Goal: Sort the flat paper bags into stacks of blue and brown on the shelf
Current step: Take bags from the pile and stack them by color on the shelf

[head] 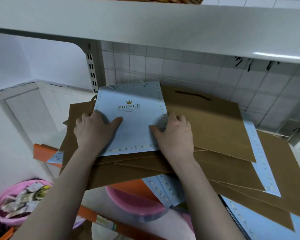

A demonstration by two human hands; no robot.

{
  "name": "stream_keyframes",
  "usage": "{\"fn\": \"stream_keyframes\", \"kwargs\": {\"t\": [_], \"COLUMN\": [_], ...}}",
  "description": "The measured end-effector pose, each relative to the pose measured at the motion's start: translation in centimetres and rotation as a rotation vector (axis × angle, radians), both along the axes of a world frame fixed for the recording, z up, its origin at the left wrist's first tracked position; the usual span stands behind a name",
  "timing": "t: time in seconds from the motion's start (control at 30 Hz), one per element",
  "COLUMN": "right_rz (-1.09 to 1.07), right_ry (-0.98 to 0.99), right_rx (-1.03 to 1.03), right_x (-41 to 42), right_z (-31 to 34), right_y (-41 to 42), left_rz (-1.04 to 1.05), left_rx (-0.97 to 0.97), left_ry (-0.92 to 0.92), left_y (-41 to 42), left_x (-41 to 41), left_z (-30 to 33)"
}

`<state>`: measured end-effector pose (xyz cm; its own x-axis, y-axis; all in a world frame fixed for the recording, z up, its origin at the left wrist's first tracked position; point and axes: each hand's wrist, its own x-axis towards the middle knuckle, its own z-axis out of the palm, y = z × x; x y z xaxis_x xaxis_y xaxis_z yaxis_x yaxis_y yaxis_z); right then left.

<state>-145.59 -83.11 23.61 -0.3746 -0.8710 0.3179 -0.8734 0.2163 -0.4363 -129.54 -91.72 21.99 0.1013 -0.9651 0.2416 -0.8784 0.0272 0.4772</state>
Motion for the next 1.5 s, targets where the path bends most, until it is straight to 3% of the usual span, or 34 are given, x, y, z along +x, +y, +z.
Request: {"fn": "stream_keyframes", "kwargs": {"t": [0.23, 0.47, 0.93, 1.5], "right_rz": [0.007, 0.025, 0.187, 0.339], "right_ry": [-0.168, -0.277, -0.265, -0.310], "right_rx": [-0.006, -0.060, -0.040, -0.017], "right_x": [-0.6, -2.7, -8.2, 1.1], "right_z": [0.1, 1.1, 0.7, -1.9], "right_y": [-0.2, 0.8, 5.3, 11.7], "left_rz": [0.038, -0.049, 0.072, 0.241], "left_rx": [-0.101, -0.233, -0.041, -0.167], "left_ry": [0.058, 0.289, 0.464, 0.591], "left_y": [-0.1, 1.0, 6.8, 18.4], "left_x": [0.6, 0.0, -3.5, 5.5], "left_z": [0.3, 2.3, 1.8, 2.0]}}
